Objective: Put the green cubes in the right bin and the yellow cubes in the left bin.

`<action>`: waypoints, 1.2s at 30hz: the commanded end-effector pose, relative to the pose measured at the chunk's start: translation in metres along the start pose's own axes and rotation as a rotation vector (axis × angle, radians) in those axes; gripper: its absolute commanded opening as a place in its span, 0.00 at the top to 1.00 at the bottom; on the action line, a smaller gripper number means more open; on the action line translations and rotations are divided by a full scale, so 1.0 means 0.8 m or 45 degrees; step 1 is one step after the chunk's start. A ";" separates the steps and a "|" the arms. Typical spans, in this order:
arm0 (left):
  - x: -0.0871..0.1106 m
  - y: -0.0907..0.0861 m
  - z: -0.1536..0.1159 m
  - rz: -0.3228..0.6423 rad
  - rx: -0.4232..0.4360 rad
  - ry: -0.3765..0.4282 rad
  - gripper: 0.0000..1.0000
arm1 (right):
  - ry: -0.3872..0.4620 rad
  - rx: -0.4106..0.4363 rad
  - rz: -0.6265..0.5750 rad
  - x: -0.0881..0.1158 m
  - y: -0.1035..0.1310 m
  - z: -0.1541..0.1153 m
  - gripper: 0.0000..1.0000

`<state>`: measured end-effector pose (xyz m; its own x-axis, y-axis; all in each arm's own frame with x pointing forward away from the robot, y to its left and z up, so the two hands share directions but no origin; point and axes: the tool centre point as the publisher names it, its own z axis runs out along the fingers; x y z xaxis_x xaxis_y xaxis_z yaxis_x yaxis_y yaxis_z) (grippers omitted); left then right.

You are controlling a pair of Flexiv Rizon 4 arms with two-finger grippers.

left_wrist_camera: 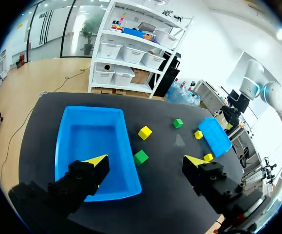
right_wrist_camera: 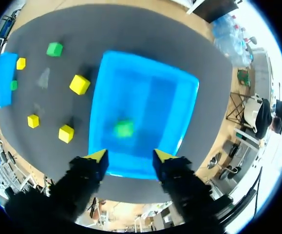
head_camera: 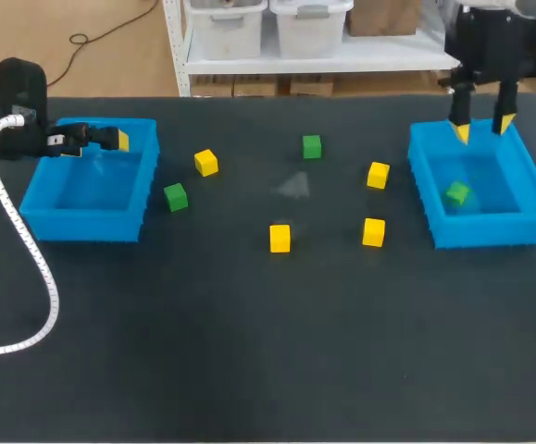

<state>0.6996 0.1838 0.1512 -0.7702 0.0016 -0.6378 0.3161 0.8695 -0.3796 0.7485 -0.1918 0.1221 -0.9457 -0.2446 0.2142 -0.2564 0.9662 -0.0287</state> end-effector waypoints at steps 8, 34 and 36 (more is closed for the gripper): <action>0.001 0.002 0.000 0.001 0.008 -0.007 0.00 | -0.514 0.069 -0.257 -0.126 0.076 -0.052 0.00; 0.001 0.002 0.000 0.001 0.008 -0.007 0.00 | -0.189 -0.043 -0.440 -0.236 0.230 0.049 0.00; 0.001 0.002 0.000 0.001 0.008 -0.007 0.00 | -0.184 -0.045 -0.441 -0.240 0.231 0.053 0.00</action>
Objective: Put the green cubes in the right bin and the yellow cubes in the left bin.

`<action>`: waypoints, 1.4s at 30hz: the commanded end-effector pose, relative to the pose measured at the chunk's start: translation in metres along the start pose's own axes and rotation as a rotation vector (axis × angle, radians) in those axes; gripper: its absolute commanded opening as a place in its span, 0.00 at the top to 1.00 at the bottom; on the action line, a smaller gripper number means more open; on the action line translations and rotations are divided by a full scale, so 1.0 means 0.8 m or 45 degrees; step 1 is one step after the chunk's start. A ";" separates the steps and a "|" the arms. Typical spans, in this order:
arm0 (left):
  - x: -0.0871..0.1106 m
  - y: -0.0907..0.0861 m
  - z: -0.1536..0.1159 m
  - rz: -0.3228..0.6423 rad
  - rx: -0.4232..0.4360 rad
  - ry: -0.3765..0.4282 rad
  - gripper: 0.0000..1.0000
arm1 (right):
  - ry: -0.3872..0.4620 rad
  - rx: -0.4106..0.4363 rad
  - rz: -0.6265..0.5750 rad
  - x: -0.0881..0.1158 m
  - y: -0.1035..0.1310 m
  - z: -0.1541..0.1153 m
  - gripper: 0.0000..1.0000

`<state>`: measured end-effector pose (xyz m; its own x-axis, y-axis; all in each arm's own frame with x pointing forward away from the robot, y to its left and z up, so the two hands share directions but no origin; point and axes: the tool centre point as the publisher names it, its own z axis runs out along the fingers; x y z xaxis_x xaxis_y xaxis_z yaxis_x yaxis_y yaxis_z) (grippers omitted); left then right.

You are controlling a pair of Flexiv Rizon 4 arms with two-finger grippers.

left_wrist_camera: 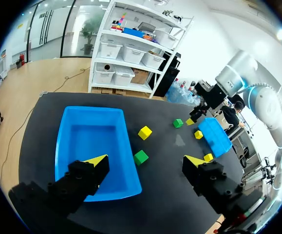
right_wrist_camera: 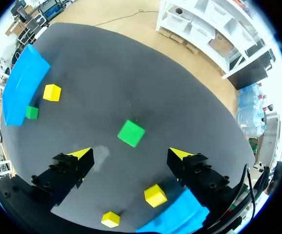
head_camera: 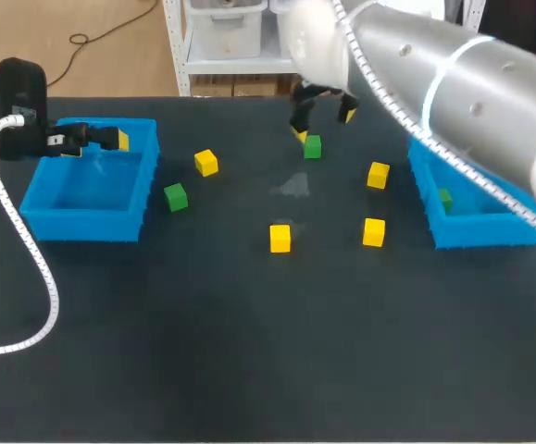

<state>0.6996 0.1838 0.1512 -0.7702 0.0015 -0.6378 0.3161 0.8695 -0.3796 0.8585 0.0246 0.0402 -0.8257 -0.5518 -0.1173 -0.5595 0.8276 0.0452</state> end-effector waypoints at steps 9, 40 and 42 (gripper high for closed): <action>0.001 0.002 0.000 0.001 0.008 -0.007 0.00 | 0.269 -0.017 -0.012 -0.030 -0.007 0.027 0.00; 0.001 0.002 0.000 0.001 0.008 -0.007 0.00 | 0.426 0.053 0.012 -0.034 -0.001 0.071 1.00; 0.001 0.002 0.000 0.001 0.008 -0.007 0.00 | 0.426 0.054 0.011 -0.034 0.000 0.071 1.00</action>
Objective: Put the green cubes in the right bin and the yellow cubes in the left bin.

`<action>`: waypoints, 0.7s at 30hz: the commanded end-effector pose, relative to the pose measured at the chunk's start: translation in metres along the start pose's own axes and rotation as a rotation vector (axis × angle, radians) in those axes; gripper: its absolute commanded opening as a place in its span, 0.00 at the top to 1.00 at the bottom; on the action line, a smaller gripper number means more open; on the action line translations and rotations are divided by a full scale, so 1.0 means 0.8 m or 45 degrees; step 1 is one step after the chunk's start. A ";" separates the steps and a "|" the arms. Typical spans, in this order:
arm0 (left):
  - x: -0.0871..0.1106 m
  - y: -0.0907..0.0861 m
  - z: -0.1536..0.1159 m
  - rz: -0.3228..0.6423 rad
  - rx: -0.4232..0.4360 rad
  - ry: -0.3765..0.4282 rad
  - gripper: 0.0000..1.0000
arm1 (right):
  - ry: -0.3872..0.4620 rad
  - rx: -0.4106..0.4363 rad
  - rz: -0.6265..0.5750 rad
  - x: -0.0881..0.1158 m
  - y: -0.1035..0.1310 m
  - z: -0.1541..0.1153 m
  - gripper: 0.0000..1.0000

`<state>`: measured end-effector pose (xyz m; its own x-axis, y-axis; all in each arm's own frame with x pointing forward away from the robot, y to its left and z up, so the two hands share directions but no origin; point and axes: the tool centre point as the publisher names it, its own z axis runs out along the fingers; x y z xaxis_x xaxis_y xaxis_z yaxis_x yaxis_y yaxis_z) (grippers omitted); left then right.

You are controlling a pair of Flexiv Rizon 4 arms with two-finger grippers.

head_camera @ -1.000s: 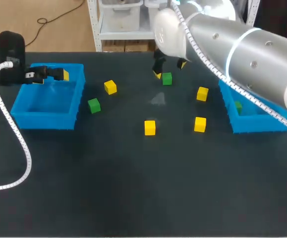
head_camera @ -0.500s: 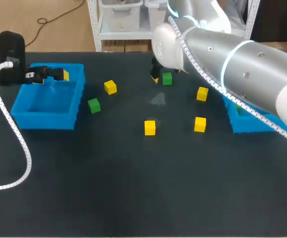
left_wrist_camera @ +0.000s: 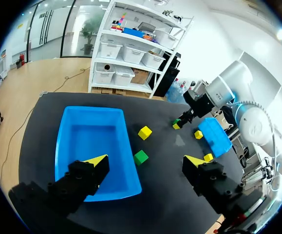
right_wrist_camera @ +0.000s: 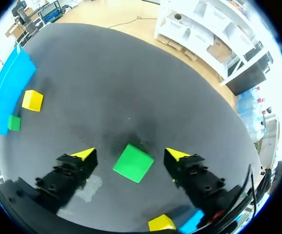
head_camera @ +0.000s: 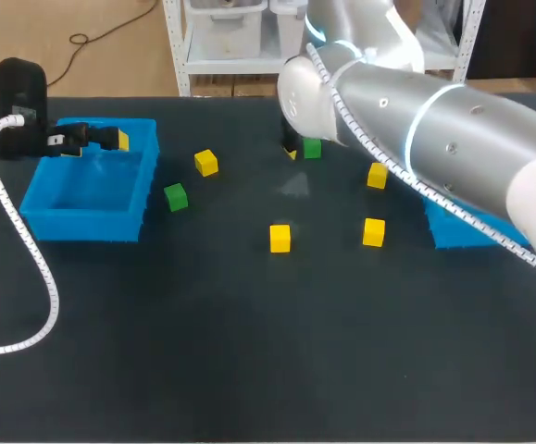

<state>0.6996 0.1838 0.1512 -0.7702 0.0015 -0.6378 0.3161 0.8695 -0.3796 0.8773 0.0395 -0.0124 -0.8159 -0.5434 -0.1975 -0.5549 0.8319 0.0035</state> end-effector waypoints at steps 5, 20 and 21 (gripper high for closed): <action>0.001 0.002 0.000 0.001 0.008 -0.007 0.00 | 0.534 0.006 0.006 -0.012 0.001 0.004 1.00; 0.001 0.002 0.000 0.001 0.008 -0.007 0.00 | 0.444 0.053 -0.001 -0.027 -0.010 -0.045 1.00; 0.001 0.002 0.000 0.001 0.008 -0.007 0.00 | 0.419 0.061 0.002 -0.030 -0.014 -0.056 1.00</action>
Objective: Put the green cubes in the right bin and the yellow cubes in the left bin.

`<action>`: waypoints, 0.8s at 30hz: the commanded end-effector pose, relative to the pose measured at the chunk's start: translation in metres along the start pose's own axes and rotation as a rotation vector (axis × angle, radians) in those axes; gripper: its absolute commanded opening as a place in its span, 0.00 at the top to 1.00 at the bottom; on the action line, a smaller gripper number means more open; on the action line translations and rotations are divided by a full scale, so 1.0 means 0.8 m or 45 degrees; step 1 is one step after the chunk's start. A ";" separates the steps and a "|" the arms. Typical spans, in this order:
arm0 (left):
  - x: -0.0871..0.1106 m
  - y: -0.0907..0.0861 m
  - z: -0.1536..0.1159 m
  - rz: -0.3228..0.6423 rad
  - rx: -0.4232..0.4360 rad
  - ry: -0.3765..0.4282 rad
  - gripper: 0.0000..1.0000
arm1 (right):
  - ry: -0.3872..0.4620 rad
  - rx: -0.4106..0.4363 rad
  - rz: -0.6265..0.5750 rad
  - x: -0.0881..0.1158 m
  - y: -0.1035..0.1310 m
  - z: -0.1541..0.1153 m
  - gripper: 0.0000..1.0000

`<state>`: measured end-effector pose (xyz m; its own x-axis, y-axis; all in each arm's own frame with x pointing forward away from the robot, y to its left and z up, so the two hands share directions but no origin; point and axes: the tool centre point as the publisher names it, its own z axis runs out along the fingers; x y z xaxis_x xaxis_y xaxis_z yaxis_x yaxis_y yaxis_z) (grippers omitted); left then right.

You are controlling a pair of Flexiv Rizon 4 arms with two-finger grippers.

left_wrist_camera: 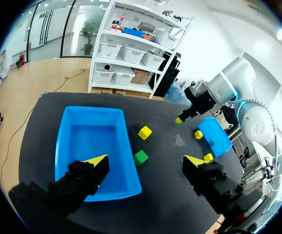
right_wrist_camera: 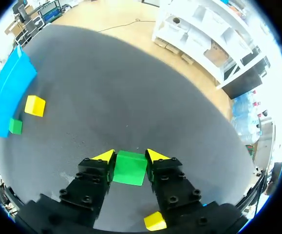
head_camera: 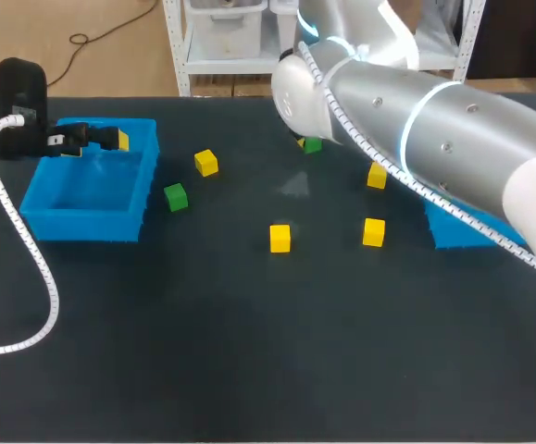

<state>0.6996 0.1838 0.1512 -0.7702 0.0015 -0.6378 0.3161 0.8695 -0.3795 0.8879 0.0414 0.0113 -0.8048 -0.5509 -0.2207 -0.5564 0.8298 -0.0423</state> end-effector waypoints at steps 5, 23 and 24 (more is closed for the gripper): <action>0.001 0.002 0.000 0.001 0.008 -0.007 0.00 | 0.346 0.045 0.025 -0.026 -0.027 -0.073 1.00; 0.001 0.002 0.000 0.001 0.008 -0.007 0.00 | 0.223 0.165 0.464 0.109 -0.158 -0.172 1.00; 0.001 0.002 0.000 0.001 0.008 -0.007 0.00 | 0.223 0.173 0.490 0.123 -0.164 -0.177 1.00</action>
<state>0.6996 0.1838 0.1512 -0.7702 0.0015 -0.6378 0.3161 0.8695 -0.3795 0.8653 -0.1110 0.1236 -0.9756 -0.2140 -0.0499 -0.2051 0.9682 -0.1432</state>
